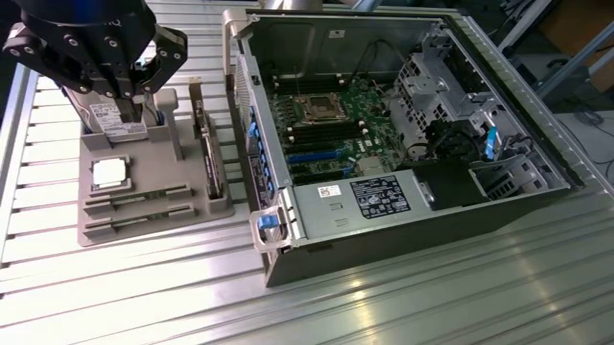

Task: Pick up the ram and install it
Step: 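Pick up the ram and move it above insertion slot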

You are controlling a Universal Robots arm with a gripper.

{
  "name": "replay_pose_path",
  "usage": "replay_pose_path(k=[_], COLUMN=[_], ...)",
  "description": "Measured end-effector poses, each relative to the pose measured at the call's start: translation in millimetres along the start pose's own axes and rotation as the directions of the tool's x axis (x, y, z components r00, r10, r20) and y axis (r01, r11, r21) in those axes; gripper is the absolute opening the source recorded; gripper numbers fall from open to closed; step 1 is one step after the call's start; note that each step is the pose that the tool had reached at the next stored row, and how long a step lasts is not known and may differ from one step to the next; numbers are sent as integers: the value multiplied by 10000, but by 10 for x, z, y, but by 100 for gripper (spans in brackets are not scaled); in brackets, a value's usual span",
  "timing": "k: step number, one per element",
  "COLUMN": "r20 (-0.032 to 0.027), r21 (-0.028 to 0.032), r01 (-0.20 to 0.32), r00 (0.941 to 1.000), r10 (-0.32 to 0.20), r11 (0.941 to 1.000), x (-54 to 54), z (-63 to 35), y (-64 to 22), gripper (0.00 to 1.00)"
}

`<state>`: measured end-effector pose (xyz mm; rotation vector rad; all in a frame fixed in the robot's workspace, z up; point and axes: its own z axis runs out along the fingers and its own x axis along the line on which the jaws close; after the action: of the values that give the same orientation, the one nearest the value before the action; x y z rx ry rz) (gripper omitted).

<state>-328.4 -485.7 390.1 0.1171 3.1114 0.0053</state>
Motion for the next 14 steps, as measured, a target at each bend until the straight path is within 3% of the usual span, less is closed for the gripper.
replay_pose_path(k=[3,5,8,10,11,12,13,14], r20=[0,-2,-3,-1,0,4,4,8], r21=[-1,-21,-60,-74,-88,-104,-113,-124], r01=[24,726,2111,2587,3090,3607,3914,4321], r00=[10000,9974,9775,9659,9511,9327,9202,9018], r10=[-24,-726,-2111,-2588,-3090,-3607,-3915,-4322], r11=[10000,9974,9774,9659,9510,9326,9201,9017], x=[0,0,0,0,0,0,0,1], z=[0,1,3,4,5,7,7,9], y=[0,0,0,0,0,0,0,0], gripper=[11,11,11,11,11,11,11,11])
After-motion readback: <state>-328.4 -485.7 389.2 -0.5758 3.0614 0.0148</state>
